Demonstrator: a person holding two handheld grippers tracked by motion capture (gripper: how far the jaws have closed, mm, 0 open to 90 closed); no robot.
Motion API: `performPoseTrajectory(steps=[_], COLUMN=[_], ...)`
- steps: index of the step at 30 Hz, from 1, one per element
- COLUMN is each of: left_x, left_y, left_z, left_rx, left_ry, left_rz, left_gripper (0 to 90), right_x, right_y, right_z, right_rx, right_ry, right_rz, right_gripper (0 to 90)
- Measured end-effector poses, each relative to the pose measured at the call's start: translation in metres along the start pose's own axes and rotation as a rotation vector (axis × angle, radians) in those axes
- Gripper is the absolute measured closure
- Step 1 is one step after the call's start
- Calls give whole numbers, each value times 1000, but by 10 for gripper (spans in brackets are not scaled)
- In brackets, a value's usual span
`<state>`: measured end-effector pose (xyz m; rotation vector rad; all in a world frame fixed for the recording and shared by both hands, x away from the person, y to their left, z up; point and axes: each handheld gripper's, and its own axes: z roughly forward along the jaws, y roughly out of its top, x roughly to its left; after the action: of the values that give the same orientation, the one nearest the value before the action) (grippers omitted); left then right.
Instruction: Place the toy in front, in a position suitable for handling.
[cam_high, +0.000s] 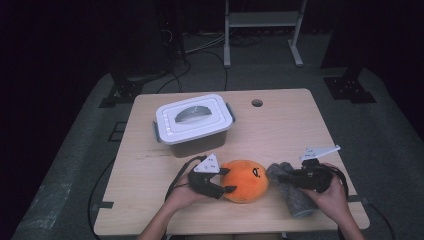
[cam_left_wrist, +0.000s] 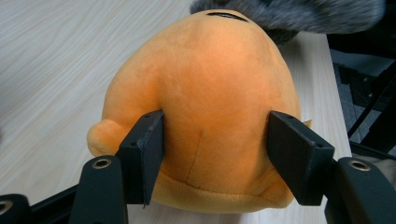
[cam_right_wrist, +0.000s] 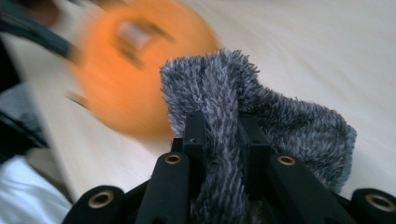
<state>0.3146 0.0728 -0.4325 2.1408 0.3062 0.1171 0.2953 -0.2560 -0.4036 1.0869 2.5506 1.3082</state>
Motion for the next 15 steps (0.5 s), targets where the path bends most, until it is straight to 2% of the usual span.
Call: performPoseTrajectory(steps=[2, 3, 4, 5, 6, 10, 15], left_x=[-2, -3, -4, -5, -5, -5, -4], left_y=[0, 1, 1, 0, -1, -3, -5], left_z=[2, 3, 3, 3, 3, 2, 1], left_rx=[-2, -2, 3, 8, 6, -8, -15], left_ry=[4, 9, 14, 27, 27, 28, 32], left_rz=[8, 14, 18, 25, 25, 24, -1], left_gripper=[366, 366, 362, 352, 350, 348, 348], right_x=[15, 15, 21, 31, 34, 30, 21], right_y=[9, 9, 12, 13, 11, 6, -13], right_z=[4, 4, 7, 16, 19, 17, 14], right_rx=[-36, -36, -40, -20, -18, -23, 10], right_ry=[43, 43, 46, 38, 29, 42, 34], right_rz=[-44, -44, -64, -99, -113, -98, -73], right_gripper=[755, 755, 755, 753, 752, 750, 744])
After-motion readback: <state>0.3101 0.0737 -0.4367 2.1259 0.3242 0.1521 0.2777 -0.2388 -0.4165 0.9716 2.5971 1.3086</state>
